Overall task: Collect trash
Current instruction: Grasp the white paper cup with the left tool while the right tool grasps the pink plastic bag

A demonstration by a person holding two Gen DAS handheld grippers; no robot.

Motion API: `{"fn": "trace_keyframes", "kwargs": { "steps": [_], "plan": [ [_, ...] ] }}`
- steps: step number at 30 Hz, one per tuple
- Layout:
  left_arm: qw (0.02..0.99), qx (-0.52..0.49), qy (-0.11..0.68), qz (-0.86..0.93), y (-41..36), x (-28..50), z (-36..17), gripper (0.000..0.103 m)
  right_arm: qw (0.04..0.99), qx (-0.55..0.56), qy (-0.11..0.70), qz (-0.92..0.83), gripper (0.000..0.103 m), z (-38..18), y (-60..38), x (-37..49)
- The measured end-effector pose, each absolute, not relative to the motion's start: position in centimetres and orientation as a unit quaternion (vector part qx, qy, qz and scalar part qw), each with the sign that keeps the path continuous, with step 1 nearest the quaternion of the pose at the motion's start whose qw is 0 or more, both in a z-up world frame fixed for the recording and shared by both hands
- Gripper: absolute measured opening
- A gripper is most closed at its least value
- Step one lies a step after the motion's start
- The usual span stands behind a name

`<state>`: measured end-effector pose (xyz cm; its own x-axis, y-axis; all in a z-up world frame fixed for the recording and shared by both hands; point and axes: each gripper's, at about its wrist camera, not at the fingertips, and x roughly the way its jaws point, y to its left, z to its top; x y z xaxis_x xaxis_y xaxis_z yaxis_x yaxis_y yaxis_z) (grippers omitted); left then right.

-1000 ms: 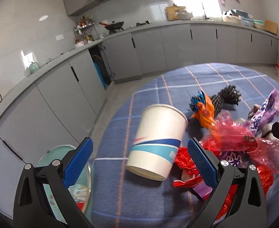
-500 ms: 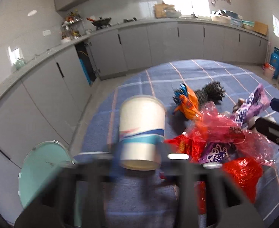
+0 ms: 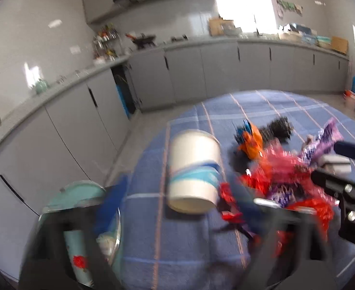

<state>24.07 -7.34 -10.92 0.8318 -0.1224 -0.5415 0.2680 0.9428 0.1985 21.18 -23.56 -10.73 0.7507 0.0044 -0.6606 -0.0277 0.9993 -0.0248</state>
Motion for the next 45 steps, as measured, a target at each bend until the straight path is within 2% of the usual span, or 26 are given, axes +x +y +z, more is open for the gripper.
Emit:
{"fn": "trace_keyframes", "kwargs": {
  "steps": [8, 10, 11, 12, 14, 16, 20, 31, 45],
  "plan": [
    [0.932, 0.138, 0.311, -0.128, -8.1, 26.8, -12.3, 0.086, 0.927, -0.052, 0.372, 0.01, 0.058, -12.3, -23.2, 22.4],
    [0.925, 0.129, 0.329, -0.142, -8.3, 27.5, -12.9, 0.085, 0.926, -0.062, 0.373, 0.013, 0.052, -12.4, -23.1, 22.5],
    [0.921, 0.125, 0.338, -0.148, -8.4, 27.8, -13.1, 0.079, 0.925, -0.071, 0.373, 0.015, 0.05, -12.5, -22.8, 22.6],
    [0.917, 0.123, 0.347, -0.153, -8.5, 28.1, -13.4, 0.067, 0.924, -0.077, 0.373, 0.015, 0.044, -12.6, -22.7, 22.6],
    [0.91, 0.118, 0.361, -0.166, -8.7, 28.4, -13.9, 0.056, 0.923, -0.083, 0.374, 0.021, 0.037, -12.7, -22.5, 22.6],
    [0.91, 0.114, 0.36, -0.172, -8.7, 28.3, -13.9, 0.054, 0.923, -0.082, 0.374, 0.026, 0.023, -12.8, -22.5, 22.4],
    [0.913, 0.112, 0.353, -0.169, -8.7, 27.6, -13.6, 0.053, 0.926, -0.061, 0.371, 0.03, 0.018, -12.4, -23.1, 22.0],
    [0.942, 0.158, 0.282, -0.089, -7.3, 23.6, -10.1, 0.053, 0.935, -0.04, 0.352, 0.022, 0.017, -10.2, -23.2, 21.2],
    [0.949, 0.146, 0.278, 0.005, -1.4, 21.7, -8.9, 0.054, 0.944, -0.039, 0.322, 0.055, 0.017, -7.5, -19.4, 22.1]
  ]
}}
